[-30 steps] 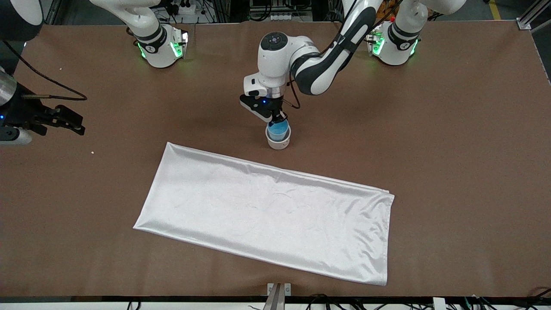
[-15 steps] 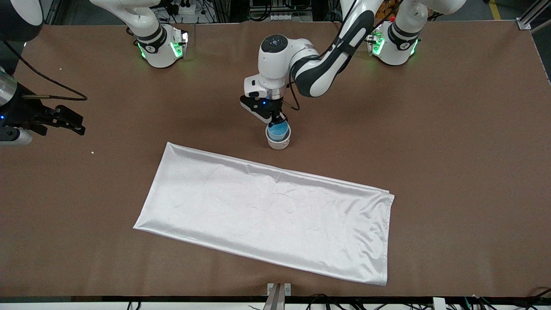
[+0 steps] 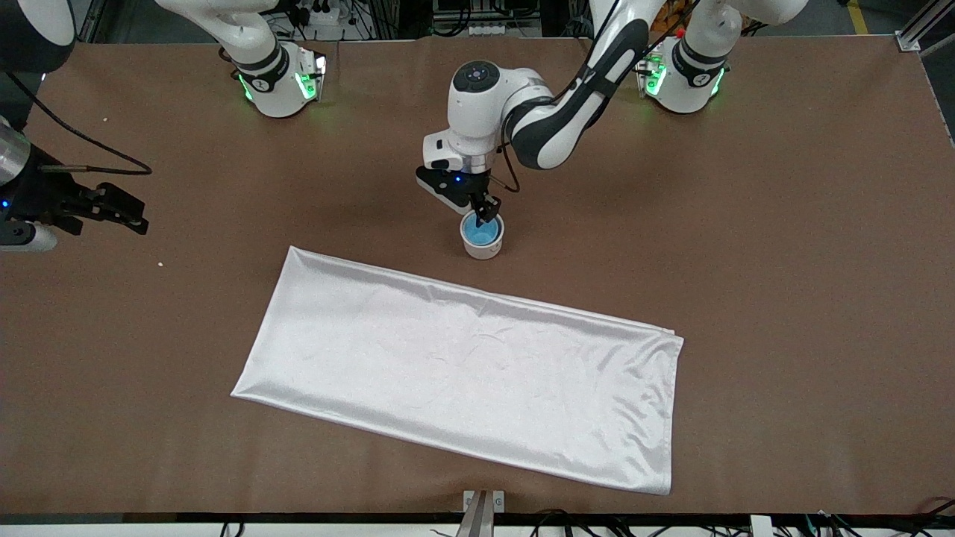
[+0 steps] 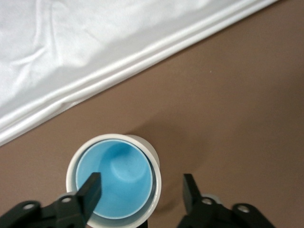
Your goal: Place blue cup into white mug on table
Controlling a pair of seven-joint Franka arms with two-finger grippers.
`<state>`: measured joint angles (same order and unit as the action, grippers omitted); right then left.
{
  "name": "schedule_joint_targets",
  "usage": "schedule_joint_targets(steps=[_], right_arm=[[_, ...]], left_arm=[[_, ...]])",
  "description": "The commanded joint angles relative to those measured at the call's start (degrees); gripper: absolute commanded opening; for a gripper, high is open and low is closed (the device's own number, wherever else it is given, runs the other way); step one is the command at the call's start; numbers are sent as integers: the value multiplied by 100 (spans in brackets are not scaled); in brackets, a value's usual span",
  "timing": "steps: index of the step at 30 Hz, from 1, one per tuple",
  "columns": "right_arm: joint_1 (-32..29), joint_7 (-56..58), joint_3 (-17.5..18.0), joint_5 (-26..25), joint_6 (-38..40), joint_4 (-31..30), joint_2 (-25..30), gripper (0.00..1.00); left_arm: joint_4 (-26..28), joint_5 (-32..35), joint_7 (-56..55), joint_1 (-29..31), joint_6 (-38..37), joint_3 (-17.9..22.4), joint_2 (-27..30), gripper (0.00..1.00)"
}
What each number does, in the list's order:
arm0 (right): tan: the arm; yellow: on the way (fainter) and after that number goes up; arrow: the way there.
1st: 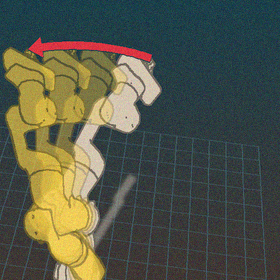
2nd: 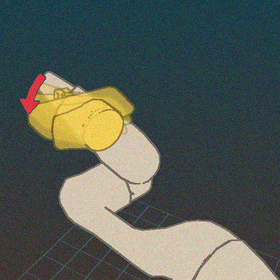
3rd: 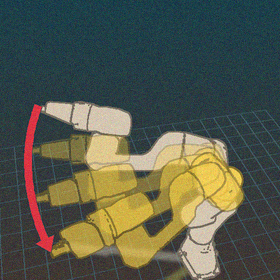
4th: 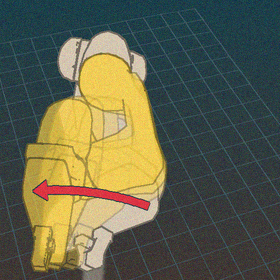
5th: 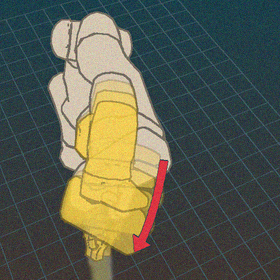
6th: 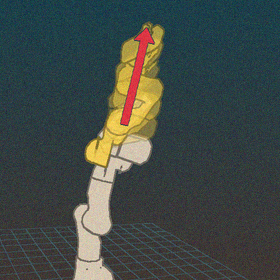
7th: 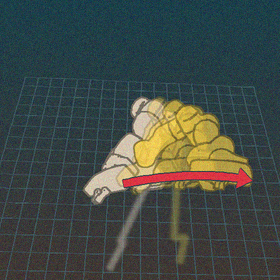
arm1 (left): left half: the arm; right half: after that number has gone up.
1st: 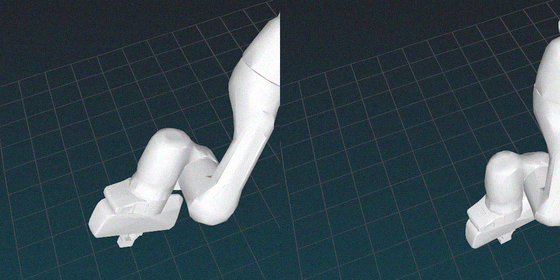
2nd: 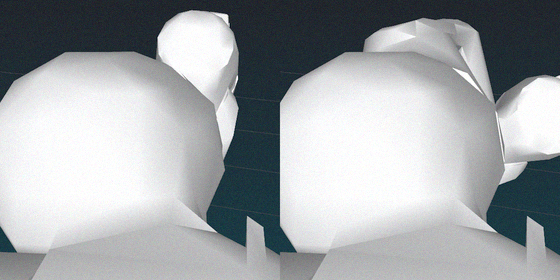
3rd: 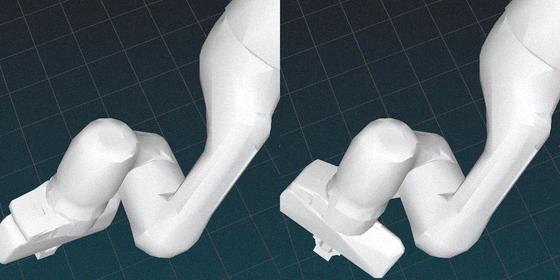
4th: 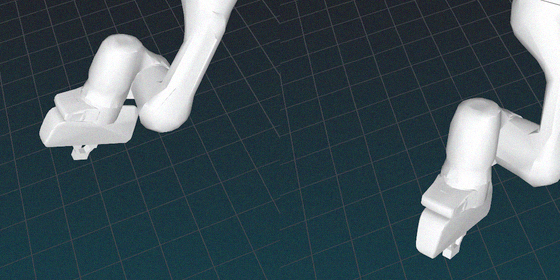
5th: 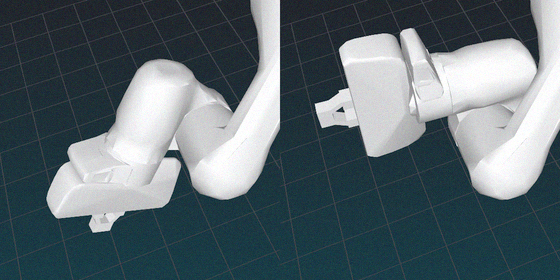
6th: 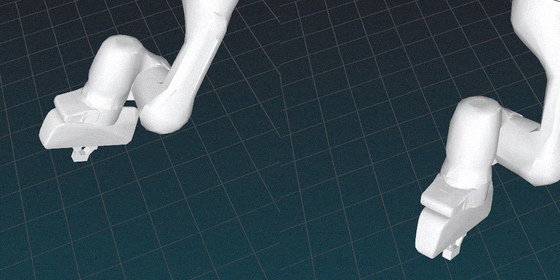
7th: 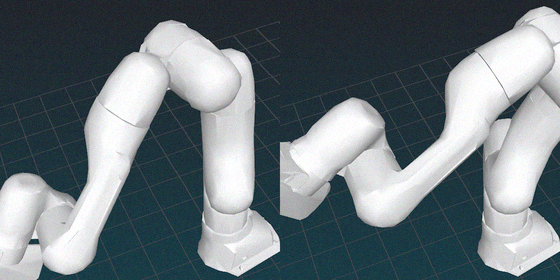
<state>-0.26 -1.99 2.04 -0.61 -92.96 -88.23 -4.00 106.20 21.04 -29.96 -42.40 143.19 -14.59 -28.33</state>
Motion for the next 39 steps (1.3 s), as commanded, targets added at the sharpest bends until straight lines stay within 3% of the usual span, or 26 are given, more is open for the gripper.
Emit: schedule_joint_targets(steps=[1, 5, 9, 19, 29, 34, 39], right_arm=[[9, 23, -20, 140, 67, 86, -39, 100], [18, 14, -20, 140, 67, 86, -48, 100], [18, 14, -20, 149, 67, 78, -48, 100], [35, 14, -11, 158, 76, 51, -57, 100], [-9, 14, -11, 158, 58, -19, -75, 100], [-9, 14, -20, 158, 58, -19, -66, 100], [-17, 14, -20, 158, 58, -10, -66, 100]], left_arm=[[76, 129, 17, 196, -28, -17, 353, 100], [226, 76, -10, 294, -194, -26, 705, 100], [191, -46, -19, 293, -967, -26, 1083, 100], [182, -600, 25, 636, -2075, 0, 1935, 100], [-10, -1145, 394, 1575, -3305, 26, 2718, 100], [-616, -1295, 816, 2217, -4176, 35, 2718, 100], [-907, -1549, 887, 2824, -4256, 35, 2710, 100]])
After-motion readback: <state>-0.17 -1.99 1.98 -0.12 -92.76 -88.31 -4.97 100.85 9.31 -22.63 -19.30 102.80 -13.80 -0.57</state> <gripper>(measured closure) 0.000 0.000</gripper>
